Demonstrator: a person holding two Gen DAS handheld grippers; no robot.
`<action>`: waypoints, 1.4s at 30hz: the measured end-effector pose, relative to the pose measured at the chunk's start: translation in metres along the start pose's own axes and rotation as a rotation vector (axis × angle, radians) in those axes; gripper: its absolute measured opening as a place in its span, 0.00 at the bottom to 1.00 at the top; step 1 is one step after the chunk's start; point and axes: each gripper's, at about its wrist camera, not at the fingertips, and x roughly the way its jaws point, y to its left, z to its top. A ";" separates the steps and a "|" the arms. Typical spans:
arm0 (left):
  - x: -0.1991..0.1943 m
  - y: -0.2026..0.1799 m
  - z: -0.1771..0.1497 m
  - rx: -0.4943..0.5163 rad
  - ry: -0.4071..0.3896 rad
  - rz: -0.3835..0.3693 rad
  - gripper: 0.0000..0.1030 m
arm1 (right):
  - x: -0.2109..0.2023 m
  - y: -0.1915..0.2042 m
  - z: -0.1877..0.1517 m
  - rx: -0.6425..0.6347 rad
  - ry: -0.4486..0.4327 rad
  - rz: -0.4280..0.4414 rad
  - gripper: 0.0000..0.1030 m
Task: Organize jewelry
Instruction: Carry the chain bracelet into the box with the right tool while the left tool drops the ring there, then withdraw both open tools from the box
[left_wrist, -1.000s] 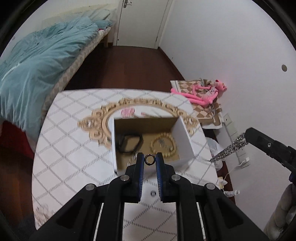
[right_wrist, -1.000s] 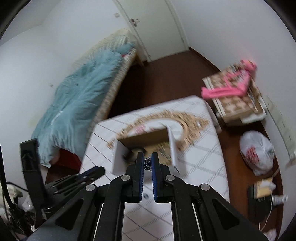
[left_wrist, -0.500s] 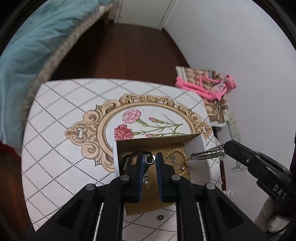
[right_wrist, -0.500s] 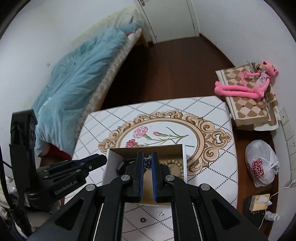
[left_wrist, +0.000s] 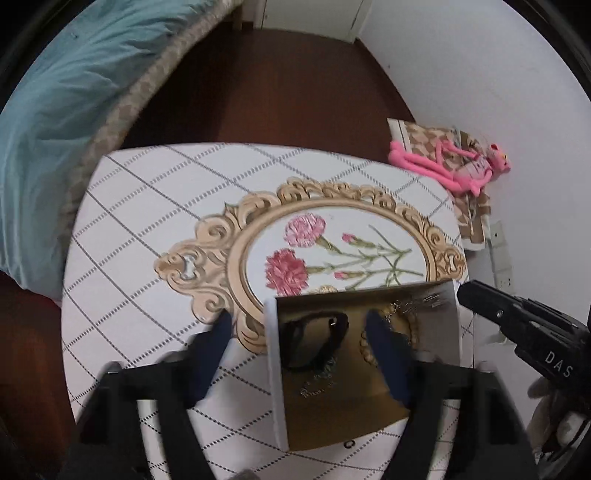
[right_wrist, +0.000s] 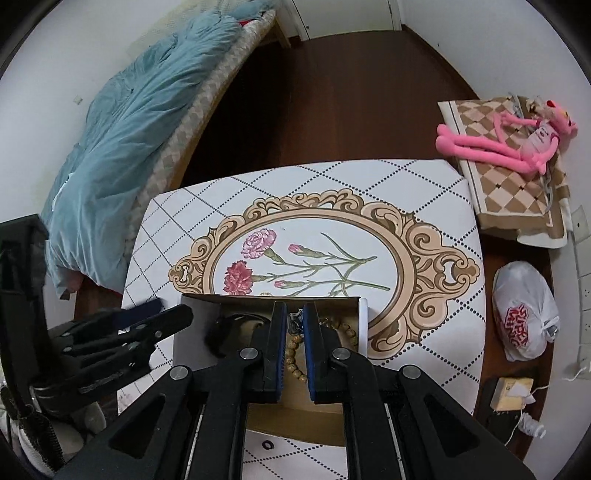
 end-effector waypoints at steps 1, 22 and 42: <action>-0.002 0.002 0.000 -0.002 -0.009 0.013 0.72 | -0.002 -0.001 -0.001 0.001 -0.007 -0.008 0.28; -0.009 0.000 -0.062 0.041 -0.146 0.242 0.99 | 0.008 -0.003 -0.080 -0.066 -0.027 -0.344 0.97; -0.078 -0.023 -0.101 0.036 -0.282 0.231 0.99 | -0.071 0.012 -0.117 -0.046 -0.220 -0.372 0.97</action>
